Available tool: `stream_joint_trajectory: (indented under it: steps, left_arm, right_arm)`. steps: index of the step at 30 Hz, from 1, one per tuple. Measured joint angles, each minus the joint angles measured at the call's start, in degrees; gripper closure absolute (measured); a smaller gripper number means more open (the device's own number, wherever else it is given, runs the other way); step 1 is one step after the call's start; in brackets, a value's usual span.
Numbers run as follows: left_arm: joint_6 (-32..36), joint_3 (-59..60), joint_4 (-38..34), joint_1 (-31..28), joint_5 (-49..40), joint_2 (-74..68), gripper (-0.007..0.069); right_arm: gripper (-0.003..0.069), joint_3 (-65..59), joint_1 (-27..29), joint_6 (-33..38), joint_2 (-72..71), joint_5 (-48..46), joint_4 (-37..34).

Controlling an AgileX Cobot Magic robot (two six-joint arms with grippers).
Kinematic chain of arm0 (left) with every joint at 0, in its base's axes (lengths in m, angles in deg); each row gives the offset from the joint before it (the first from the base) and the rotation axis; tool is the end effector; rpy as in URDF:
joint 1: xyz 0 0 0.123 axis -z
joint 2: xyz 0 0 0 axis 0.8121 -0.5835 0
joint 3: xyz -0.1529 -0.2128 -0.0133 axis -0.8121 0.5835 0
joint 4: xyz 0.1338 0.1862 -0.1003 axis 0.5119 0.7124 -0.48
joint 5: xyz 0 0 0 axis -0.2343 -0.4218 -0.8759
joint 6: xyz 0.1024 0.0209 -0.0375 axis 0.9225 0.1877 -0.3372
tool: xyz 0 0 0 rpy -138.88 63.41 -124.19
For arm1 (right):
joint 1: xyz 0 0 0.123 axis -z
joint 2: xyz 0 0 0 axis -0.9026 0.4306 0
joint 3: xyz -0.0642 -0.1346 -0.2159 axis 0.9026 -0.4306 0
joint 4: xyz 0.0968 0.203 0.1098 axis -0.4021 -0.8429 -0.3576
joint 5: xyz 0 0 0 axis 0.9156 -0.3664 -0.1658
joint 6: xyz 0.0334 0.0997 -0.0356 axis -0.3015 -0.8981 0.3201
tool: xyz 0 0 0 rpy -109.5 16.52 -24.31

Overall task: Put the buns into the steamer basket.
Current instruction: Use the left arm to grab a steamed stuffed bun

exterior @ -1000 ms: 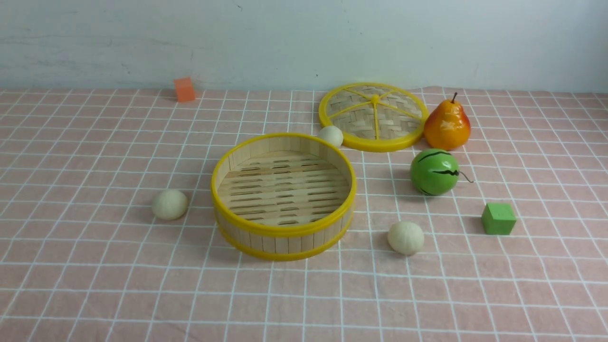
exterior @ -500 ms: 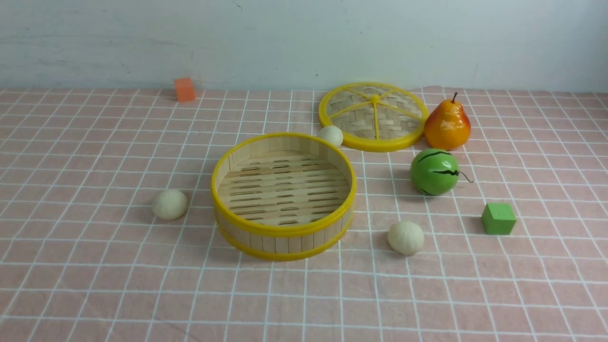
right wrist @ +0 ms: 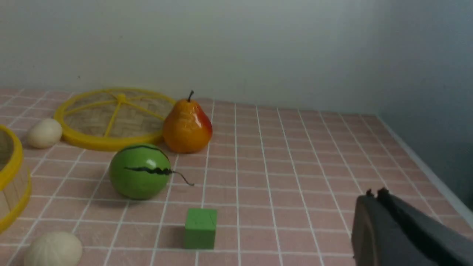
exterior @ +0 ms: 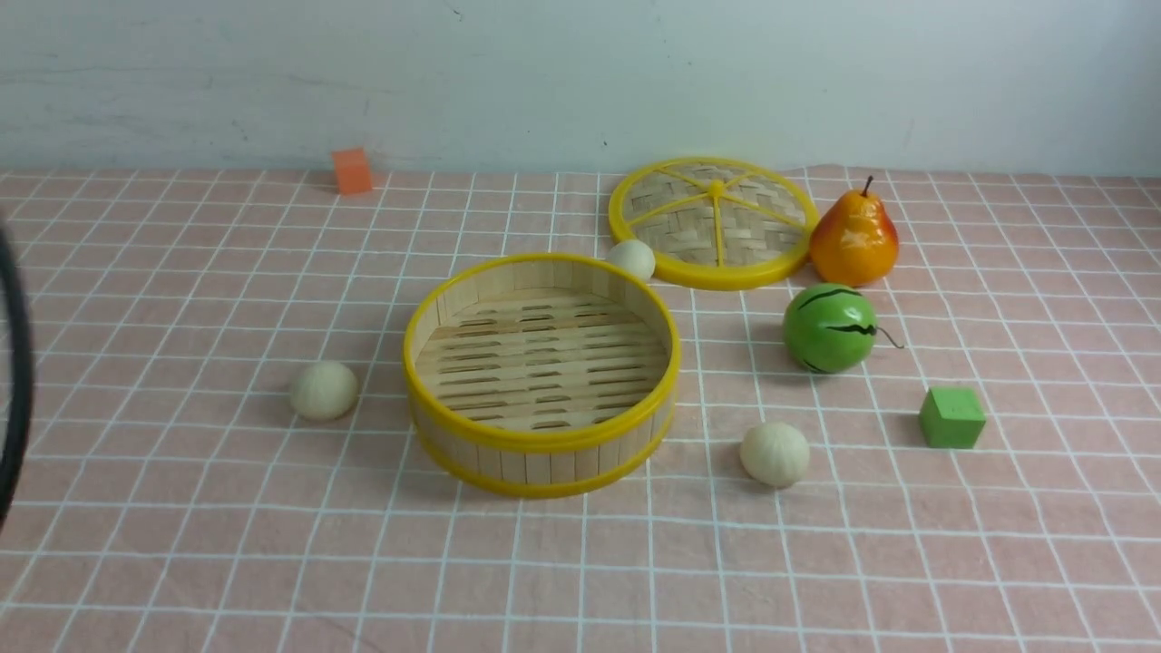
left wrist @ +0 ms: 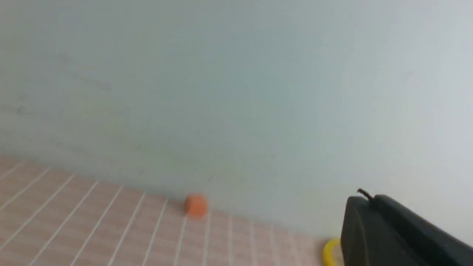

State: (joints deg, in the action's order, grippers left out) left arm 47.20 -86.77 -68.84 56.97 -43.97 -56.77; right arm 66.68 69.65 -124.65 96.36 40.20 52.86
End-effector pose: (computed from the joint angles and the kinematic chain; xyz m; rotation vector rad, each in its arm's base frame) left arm 0.2048 -0.0071 0.3575 -0.2842 1.6001 -0.3087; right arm 0.1608 -0.0145 0.2622 0.0687 1.7223 -0.0743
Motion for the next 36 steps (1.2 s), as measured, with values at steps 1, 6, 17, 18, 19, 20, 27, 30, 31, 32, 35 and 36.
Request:
stream_joint_trajectory:
  steps: [1, 6, 17, 18, 19, 20, 27, 30, 31, 32, 35, 36]
  left_arm:
    - [-0.3, -2.9, 0.9, 0.7, -4.7, -2.3, 0.0638]
    - [3.3, -13.4, 1.4, 5.7, -27.8, -14.5, 0.0638]
    - [18.7, -27.0, -11.3, 8.8, -36.9, -39.7, 0.061]
    - [19.3, -28.4, -11.3, 8.8, -36.7, -42.2, 0.0586]
    - [20.0, -29.8, -11.2, 8.8, -36.3, -44.6, 0.0537]
    - [20.3, -31.1, -11.2, 8.8, -35.9, -47.1, 0.0487]
    - [19.1, -38.9, -9.3, 8.8, -33.9, -61.4, 0.0172]
    - [16.1, -43.1, -6.4, 8.8, -34.1, -68.2, 0.0101]
    - [15.6, -43.4, -6.2, 8.8, -34.1, -68.5, 0.01]
    - [14.8, -44.3, -5.4, 8.8, -34.4, -69.9, 0.0102]
    - [12.7, -47.4, -3.7, 8.8, -36.7, -74.0, 0.0165]
    - [12.5, -47.8, -3.7, 8.8, -37.4, -74.7, 0.02]
  right_arm:
    - [0.0668, 0.8, -0.5, -3.2, 2.6, -1.6, 1.3]
    - [0.0666, 5.6, -8.5, -10.0, 12.8, -10.3, 6.6]
    - [0.0665, 19.9, -26.0, 24.1, 30.9, -42.9, -20.6]
    - [0.0664, 20.1, -26.0, 26.2, 31.6, -42.1, -23.4]
    - [0.0663, 20.2, -26.0, 28.0, 32.0, -41.6, -25.9]
    - [0.0662, 20.3, -26.0, 29.7, 32.2, -41.2, -28.1]
    - [0.0661, 20.3, -26.0, 35.2, 32.3, -40.3, -34.8]
    - [0.0659, 20.3, -26.0, 35.4, 32.3, -39.8, -35.3]
    - [0.0659, 20.3, -26.0, 35.4, 32.3, -39.8, -35.3]
    - [0.0659, 20.3, -26.0, 35.4, 32.3, -39.7, -35.6]
    - [0.0657, 20.3, -26.0, 35.6, 32.3, -39.4, -36.4]
    - [0.0656, 20.3, -26.0, 35.6, 32.3, -39.2, -36.5]
